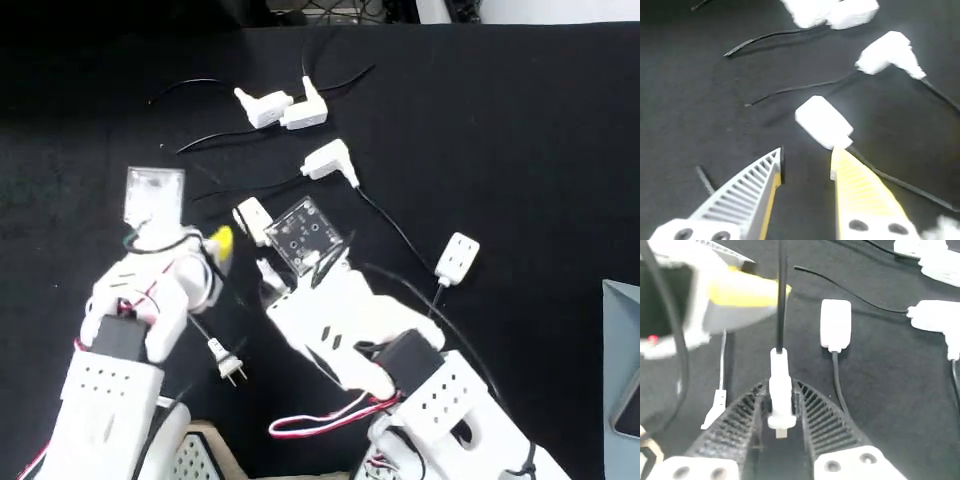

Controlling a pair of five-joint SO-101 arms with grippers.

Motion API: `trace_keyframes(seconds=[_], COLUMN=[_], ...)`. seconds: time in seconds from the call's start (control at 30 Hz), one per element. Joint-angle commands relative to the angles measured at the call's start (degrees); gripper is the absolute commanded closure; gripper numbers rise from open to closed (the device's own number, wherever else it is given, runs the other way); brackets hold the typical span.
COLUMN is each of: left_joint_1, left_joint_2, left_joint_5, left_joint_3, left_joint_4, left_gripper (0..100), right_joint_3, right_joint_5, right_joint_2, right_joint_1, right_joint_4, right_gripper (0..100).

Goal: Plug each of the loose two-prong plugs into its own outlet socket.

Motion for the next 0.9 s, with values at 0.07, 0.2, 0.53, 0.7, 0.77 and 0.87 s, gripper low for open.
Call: trace_keyframes(seconds=[0.07, 0.2, 0.53, 0.7, 0.77, 0.87], left_joint_1=[11.12, 15.52, 7.60, -2.33, -4.44, -3.56], left_joint_2=[-13.27, -16.88, -17.49, -16.88, -16.18, -11.16], left_joint_5=[0.00, -5.45, -8.53, -6.77, -3.69, -3.25], left_joint_3=[-3.47, -1.54, -0.04, 0.22, -0.13, -2.77], left_joint_4=[6.42, 7.91, 7.47, 5.63, 4.75, 4.92], left_gripper=[83, 80, 80, 80, 80, 80], right_joint_3=[-0.04, -0.04, 0.31, -0.13, -0.04, 0.31], right_joint_5=[-0.62, -0.62, -0.70, -0.70, -1.49, -2.64], right_joint_2=[-1.10, -1.10, -1.45, -1.45, -1.45, -1.19], right_joint_1=[-0.88, -2.29, -2.55, 7.03, 12.57, 19.78], right_joint_4=[-1.05, -0.97, -0.35, -0.62, -1.76, -3.78], right_gripper=[98.7, 98.7, 98.7, 98.7, 98.7, 98.7])
